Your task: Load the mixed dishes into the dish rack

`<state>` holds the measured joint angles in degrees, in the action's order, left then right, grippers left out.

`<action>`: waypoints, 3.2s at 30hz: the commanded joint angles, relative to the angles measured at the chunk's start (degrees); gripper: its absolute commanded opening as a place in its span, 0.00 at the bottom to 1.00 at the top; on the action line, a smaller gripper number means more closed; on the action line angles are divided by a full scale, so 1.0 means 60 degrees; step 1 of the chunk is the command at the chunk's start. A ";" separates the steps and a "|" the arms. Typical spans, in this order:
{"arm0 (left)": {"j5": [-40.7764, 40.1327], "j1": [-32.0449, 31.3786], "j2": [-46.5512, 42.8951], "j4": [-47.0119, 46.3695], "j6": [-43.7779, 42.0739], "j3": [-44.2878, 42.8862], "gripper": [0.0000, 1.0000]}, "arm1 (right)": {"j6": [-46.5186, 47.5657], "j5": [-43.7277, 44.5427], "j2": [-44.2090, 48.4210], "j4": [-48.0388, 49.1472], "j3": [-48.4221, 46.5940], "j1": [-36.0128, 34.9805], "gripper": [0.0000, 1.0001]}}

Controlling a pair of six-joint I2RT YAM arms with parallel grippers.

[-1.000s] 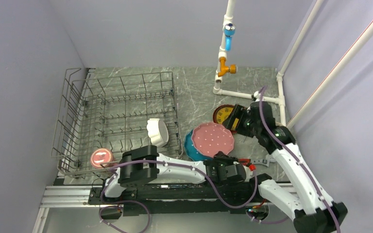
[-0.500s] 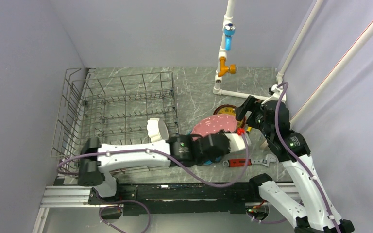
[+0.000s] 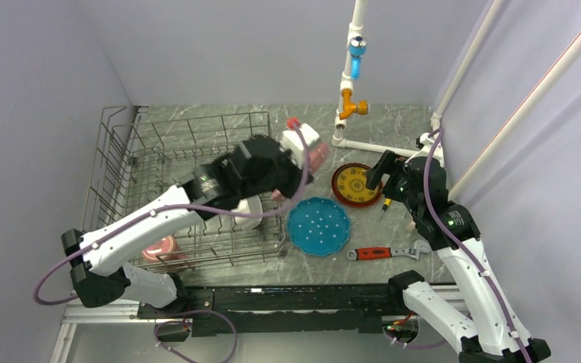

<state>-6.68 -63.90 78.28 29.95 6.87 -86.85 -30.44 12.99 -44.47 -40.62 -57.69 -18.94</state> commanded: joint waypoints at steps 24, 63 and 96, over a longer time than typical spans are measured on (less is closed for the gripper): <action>0.3632 0.8110 -0.1200 -0.5491 0.8458 0.2281 0.00 | 0.0004 -0.0063 -0.0447 0.0570 0.0628 -0.0008 0.87; 0.2470 0.8078 -0.0302 -0.4422 0.7174 0.2711 0.00 | 0.0203 -0.0205 -0.1295 0.1022 0.0559 -0.0007 0.88; 0.0260 0.7147 0.0235 -0.3963 0.7196 0.3412 0.30 | 0.0227 -0.0554 -0.1597 0.1221 0.0856 -0.0006 0.88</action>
<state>0.51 -22.15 81.56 9.39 47.68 -68.03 -29.56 10.11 -54.72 -35.31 -52.53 -18.94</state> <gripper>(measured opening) 0.193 0.878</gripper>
